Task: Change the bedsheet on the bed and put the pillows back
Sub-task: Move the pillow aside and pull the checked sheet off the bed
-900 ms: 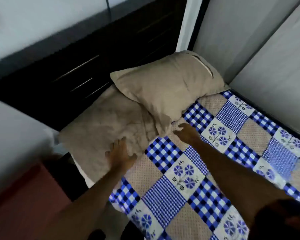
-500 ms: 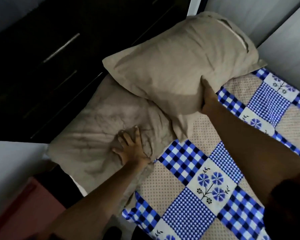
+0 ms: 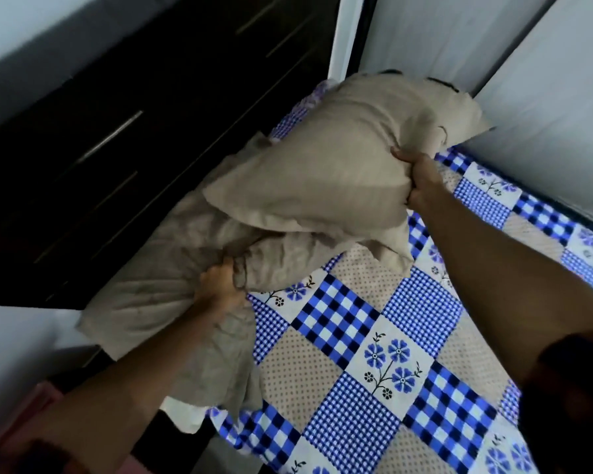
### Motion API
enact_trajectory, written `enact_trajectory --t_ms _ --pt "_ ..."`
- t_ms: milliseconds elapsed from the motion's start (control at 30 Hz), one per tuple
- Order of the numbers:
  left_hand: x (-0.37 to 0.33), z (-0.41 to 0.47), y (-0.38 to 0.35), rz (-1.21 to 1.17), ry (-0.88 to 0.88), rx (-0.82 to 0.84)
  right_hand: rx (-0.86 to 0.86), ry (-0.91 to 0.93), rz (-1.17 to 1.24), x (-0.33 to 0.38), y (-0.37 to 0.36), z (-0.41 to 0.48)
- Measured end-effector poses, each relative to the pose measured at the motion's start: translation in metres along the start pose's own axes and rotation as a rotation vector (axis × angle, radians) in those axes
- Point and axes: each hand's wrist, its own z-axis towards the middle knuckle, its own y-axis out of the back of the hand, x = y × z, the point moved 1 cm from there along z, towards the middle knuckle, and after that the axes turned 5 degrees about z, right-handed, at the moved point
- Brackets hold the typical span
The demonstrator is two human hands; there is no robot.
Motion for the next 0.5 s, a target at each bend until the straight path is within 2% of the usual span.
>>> enact_trajectory --t_ms 133,233,400,500 --pt "0.001 -0.028 0.038 -0.056 0.032 -0.076 0.008 0.027 -0.049 0.040 0.054 -0.042" --pt "-0.002 -0.052 0.071 -0.093 0.048 -0.120 -0.014 0.154 -0.026 0.058 0.129 -0.032" --pt "-0.017 -0.111 0.110 -0.097 0.085 -0.218 -0.103 0.139 -0.070 0.083 0.213 -0.165" --pt "-0.027 -0.150 0.115 -0.194 0.101 -0.277 -0.133 0.171 -0.111 0.075 0.295 -0.202"
